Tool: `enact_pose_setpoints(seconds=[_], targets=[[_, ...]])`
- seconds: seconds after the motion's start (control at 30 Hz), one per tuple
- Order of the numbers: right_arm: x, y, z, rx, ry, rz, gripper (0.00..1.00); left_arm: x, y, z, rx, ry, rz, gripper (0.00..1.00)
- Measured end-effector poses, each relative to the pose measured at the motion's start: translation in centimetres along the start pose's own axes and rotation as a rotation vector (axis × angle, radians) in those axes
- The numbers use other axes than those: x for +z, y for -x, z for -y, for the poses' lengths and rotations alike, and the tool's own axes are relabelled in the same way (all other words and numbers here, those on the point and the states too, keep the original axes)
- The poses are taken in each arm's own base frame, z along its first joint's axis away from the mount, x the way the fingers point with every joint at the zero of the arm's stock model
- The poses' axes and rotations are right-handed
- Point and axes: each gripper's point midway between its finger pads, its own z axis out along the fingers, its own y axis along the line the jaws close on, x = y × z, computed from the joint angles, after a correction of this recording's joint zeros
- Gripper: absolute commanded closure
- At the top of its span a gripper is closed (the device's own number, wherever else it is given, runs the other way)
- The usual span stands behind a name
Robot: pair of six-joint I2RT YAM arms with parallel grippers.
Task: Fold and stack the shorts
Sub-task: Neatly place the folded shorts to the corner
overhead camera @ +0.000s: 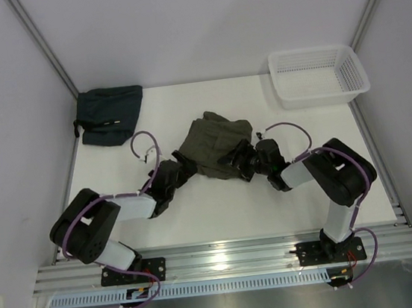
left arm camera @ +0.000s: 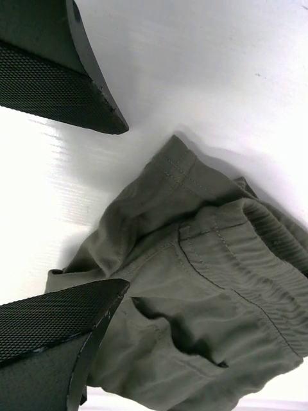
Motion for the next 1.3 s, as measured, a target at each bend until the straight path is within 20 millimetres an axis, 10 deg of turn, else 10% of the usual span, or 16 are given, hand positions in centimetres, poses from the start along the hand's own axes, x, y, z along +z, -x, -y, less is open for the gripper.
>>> enact_pose_setpoints(seconds=[0.23, 0.97, 1.3], targets=[[-0.6, -1.7, 2.0, 0.013, -0.045, -0.037, 1.00, -1.0, 0.0, -0.2, -0.011, 0.005, -0.020, 0.01], [0.1, -4.4, -2.1, 0.212, -0.036, -0.152, 1.00, -5.0, -4.3, 5.8, -0.281, -0.376, -0.132, 0.01], [0.3, -5.6, -3.7, 0.234, -0.020, -0.180, 1.00, -3.9, -6.2, 5.5, -0.348, -0.367, -0.159, 0.01]])
